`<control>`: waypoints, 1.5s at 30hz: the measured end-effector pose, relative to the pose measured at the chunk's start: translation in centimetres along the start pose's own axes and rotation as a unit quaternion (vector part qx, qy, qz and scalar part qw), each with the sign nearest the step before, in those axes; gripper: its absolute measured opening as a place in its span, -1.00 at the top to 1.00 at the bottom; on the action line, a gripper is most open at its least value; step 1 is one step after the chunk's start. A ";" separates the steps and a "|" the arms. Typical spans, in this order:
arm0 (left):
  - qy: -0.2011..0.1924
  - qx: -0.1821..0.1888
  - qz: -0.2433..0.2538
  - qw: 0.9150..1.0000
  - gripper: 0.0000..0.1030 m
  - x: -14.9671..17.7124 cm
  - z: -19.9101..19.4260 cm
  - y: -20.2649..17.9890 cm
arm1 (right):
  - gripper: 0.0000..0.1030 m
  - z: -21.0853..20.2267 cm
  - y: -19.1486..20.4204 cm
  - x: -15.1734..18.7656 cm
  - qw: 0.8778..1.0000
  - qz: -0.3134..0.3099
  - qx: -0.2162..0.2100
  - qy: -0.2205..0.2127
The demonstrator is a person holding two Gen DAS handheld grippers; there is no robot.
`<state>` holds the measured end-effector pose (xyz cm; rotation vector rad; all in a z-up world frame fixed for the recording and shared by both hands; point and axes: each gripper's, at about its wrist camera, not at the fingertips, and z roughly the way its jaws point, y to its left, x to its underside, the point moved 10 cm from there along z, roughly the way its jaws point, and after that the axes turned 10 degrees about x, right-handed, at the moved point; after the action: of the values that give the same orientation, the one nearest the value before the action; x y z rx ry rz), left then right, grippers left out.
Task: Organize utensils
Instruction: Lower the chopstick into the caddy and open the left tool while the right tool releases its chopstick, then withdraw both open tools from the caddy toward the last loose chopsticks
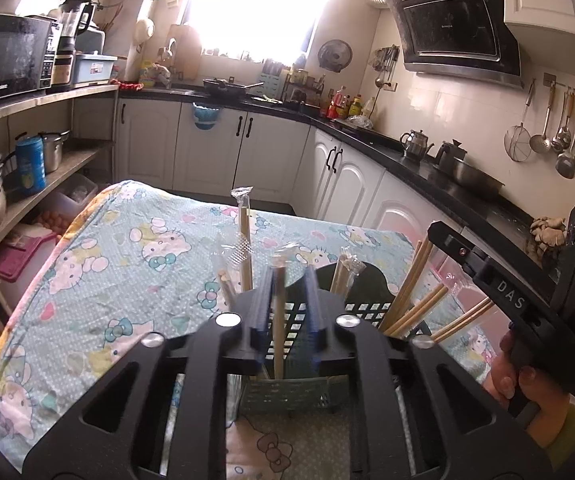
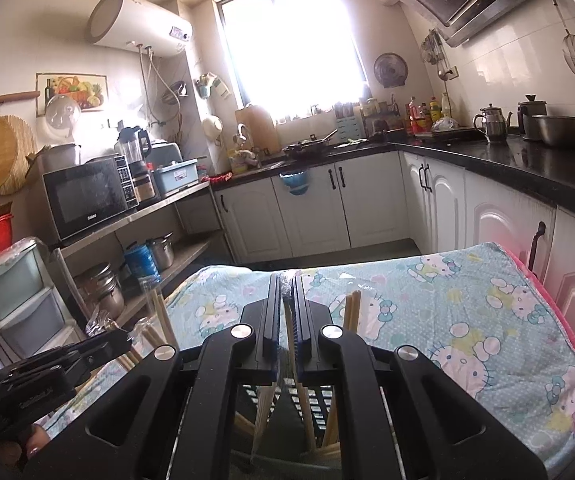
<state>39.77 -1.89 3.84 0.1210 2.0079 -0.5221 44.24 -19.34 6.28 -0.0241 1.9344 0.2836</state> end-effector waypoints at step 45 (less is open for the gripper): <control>0.017 0.011 -0.015 1.000 -0.49 5.0 -6.6 -2.2 | 0.01 -11.2 -1.7 5.7 0.996 -0.040 -0.002 0.076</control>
<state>31.32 -1.86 2.79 0.1150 2.0408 -0.5652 32.07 -22.70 4.59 -0.1284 2.0793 0.2386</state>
